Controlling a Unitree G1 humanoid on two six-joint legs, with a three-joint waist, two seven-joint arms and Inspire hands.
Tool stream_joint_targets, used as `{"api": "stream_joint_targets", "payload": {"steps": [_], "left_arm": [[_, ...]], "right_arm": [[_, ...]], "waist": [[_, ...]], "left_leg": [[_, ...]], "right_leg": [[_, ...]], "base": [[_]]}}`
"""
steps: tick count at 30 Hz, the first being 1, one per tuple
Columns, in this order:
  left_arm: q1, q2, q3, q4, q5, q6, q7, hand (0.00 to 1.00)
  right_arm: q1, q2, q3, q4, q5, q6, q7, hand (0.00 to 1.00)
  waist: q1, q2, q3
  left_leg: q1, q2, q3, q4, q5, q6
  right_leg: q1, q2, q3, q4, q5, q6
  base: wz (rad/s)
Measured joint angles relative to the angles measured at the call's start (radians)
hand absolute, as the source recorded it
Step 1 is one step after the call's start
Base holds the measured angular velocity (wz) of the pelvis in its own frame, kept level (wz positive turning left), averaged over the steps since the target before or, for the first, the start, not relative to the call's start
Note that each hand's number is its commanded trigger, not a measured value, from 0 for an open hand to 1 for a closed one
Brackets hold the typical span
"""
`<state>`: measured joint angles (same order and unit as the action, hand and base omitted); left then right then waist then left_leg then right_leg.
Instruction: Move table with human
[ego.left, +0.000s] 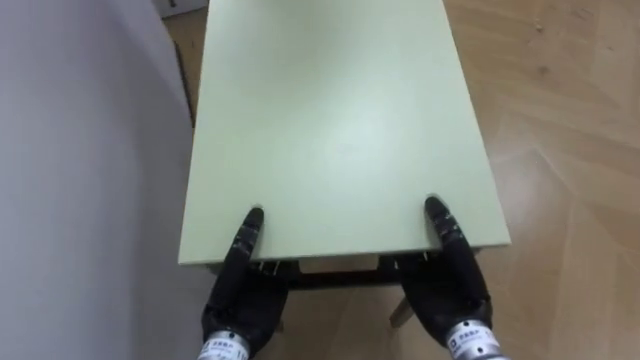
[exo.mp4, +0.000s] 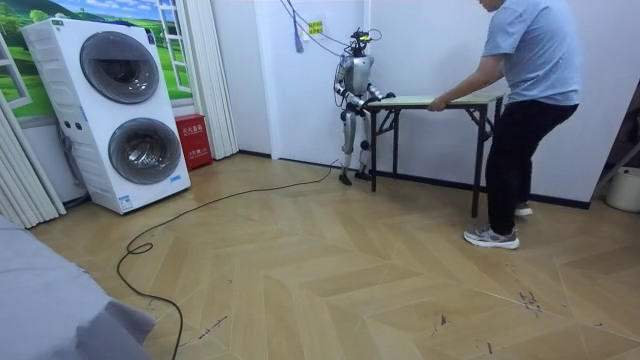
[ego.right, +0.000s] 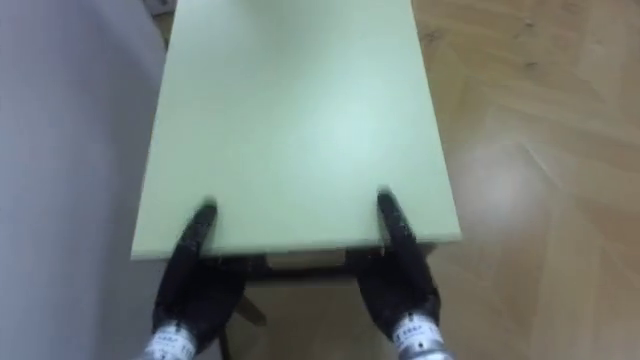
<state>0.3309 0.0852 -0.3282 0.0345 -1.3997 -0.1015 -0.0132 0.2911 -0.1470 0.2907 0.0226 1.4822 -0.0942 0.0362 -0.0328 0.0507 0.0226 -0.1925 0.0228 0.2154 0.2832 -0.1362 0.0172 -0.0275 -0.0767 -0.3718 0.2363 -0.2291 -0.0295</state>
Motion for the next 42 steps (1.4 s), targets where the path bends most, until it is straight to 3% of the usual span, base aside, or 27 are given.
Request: {"api": "stream_joint_targets", "payload": {"steps": [2,3,4,5,6,8,11,14,18,21,23,24,25,26,28,29,42], "left_arm": [[-0.003,0.002,0.001,0.012,0.001,0.0,0.0,1.0],[0.0,0.0,0.002,0.021,0.001,0.001,0.0,1.0],[0.004,0.0,0.005,0.021,0.001,0.001,0.001,1.0],[0.003,0.0,0.011,0.025,0.001,0.001,0.001,1.0],[0.005,0.003,0.018,0.026,-0.001,0.003,0.009,1.0],[0.006,-0.002,0.016,0.026,0.0,0.006,0.01,1.0],[0.008,-0.001,0.01,0.026,0.004,0.007,0.01,1.0],[0.008,0.002,0.011,0.026,0.018,0.007,0.012,1.0],[0.008,0.004,0.011,0.039,0.021,0.009,0.012,1.0],[0.008,0.006,0.012,0.04,0.023,0.009,0.015,1.0],[0.008,0.005,0.013,0.046,0.023,0.01,0.022,1.0],[0.008,0.011,0.014,0.044,0.023,0.01,0.022,1.0],[0.007,0.005,0.023,0.049,0.023,0.011,0.026,1.0],[0.006,0.001,0.024,0.049,0.03,0.013,0.031,1.0],[0.008,0.002,0.022,0.049,0.038,0.021,0.031,1.0],[0.008,0.002,0.021,0.05,0.038,0.023,0.031,1.0],[-0.012,-0.008,0.024,0.164,0.076,0.037,-0.017,1.0]], "right_arm": [[0.004,0.004,0.001,0.006,-0.002,0.001,-0.003,1.0],[0.01,0.007,-0.001,0.014,-0.009,0.008,-0.004,1.0],[0.009,0.023,-0.003,0.017,-0.029,0.016,-0.006,1.0],[0.005,0.029,-0.007,0.018,-0.041,0.02,-0.008,1.0],[0.005,0.033,-0.008,0.02,-0.058,0.02,-0.009,1.0],[0.001,0.034,-0.011,0.019,-0.057,0.02,-0.009,1.0],[0.01,0.036,-0.011,0.02,-0.048,0.02,-0.009,1.0],[0.024,0.038,-0.012,0.02,-0.037,0.019,-0.009,1.0],[0.023,0.046,-0.013,0.046,-0.036,0.02,-0.009,1.0],[0.022,0.046,-0.012,0.051,-0.034,0.02,-0.009,1.0],[0.023,0.051,-0.012,0.063,-0.034,0.022,-0.009,1.0],[0.022,0.062,-0.012,0.065,-0.039,0.027,-0.01,1.0],[0.015,0.058,-0.013,0.069,-0.042,0.03,-0.01,1.0],[0.012,0.058,-0.014,0.071,-0.043,0.029,-0.01,1.0],[0.012,0.047,-0.016,0.076,-0.034,0.029,-0.009,1.0],[0.014,0.046,-0.017,0.076,-0.033,0.029,-0.009,1.0],[0.009,0.063,-0.033,0.177,-0.034,0.033,0.026,1.0]], "waist": [[0.007,-0.006,0.0026],[0.01,-0.004,0.0048],[0.024,-0.014,0.0049],[0.031,-0.014,0.0071],[0.022,-0.011,0.0048],[0.018,-0.012,0.0056],[0.005,-0.027,0.0047],[-0.006,-0.035,0.0047],[0.008,-0.045,0.0061],[0.011,-0.047,0.0078],[0.012,-0.046,0.0118],[0.019,-0.056,0.0129],[0.015,-0.048,0.0145],[0.011,-0.043,0.016],[0.01,-0.044,0.0156],[0.008,-0.045,0.0156],[0.009,-0.044,0.0145]], "left_leg": [[0.043,0.0,-0.015,-0.069,0.016,0.005],[0.063,0.004,-0.057,-0.082,0.021,0.004],[0.06,-0.004,-0.103,-0.078,0.02,0.002],[0.056,-0.007,-0.117,-0.075,0.015,-0.004],[0.046,-0.013,-0.119,-0.071,0.013,-0.006],[0.045,-0.013,-0.1,-0.081,0.013,-0.006],[0.06,-0.018,-0.082,-0.085,0.015,-0.003],[0.074,-0.025,-0.082,-0.084,0.015,-0.002],[0.104,-0.033,-0.114,-0.094,0.015,-0.002],[0.11,-0.034,-0.124,-0.106,0.015,-0.002],[0.132,-0.024,-0.173,-0.118,0.015,-0.002],[0.129,-0.024,-0.214,-0.117,0.014,-0.004],[0.12,-0.021,-0.216,-0.117,0.004,-0.017],[0.117,-0.019,-0.206,-0.118,0.003,-0.018],[0.116,-0.012,-0.139,-0.121,0.003,-0.018],[0.116,-0.011,-0.132,-0.121,0.003,-0.018],[0.14,-0.017,-0.109,-0.121,0.001,-0.014]], "right_leg": [[-0.013,0.0,0.009,0.06,-0.003,0.006],[-0.046,-0.009,0.026,0.129,-0.018,0.05],[-0.082,-0.031,0.058,0.074,-0.012,0.061],[-0.109,-0.047,0.058,0.057,0.02,0.036],[-0.108,-0.06,0.043,0.075,0.031,0.033],[-0.1,-0.064,0.021,0.079,0.03,0.033],[-0.062,-0.059,0.022,0.071,0.028,0.042],[-0.033,-0.059,0.049,0.07,0.029,0.051],[-0.021,-0.058,0.098,0.078,0.026,0.057],[-0.012,-0.055,0.109,0.08,0.024,0.061],[-0.032,-0.043,0.134,0.117,0.011,0.081],[-0.041,-0.032,0.183,0.025,0.017,0.076],[-0.038,-0.026,0.176,-0.02,0.059,0.058],[-0.04,-0.024,0.173,-0.017,0.063,0.058],[-0.038,-0.007,0.177,-0.016,0.063,0.057],[-0.036,-0.006,0.178,-0.017,0.063,0.057],[-0.011,-0.009,0.18,-0.018,0.063,0.057]], "base": [[0.46],[0.18],[0.08],[0.19],[0.37],[0.46],[0.46],[0.39],[0.05],[0.07],[0.01],[-0.05],[0.0],[0.09],[0.11],[0.14],[0.01]]}}
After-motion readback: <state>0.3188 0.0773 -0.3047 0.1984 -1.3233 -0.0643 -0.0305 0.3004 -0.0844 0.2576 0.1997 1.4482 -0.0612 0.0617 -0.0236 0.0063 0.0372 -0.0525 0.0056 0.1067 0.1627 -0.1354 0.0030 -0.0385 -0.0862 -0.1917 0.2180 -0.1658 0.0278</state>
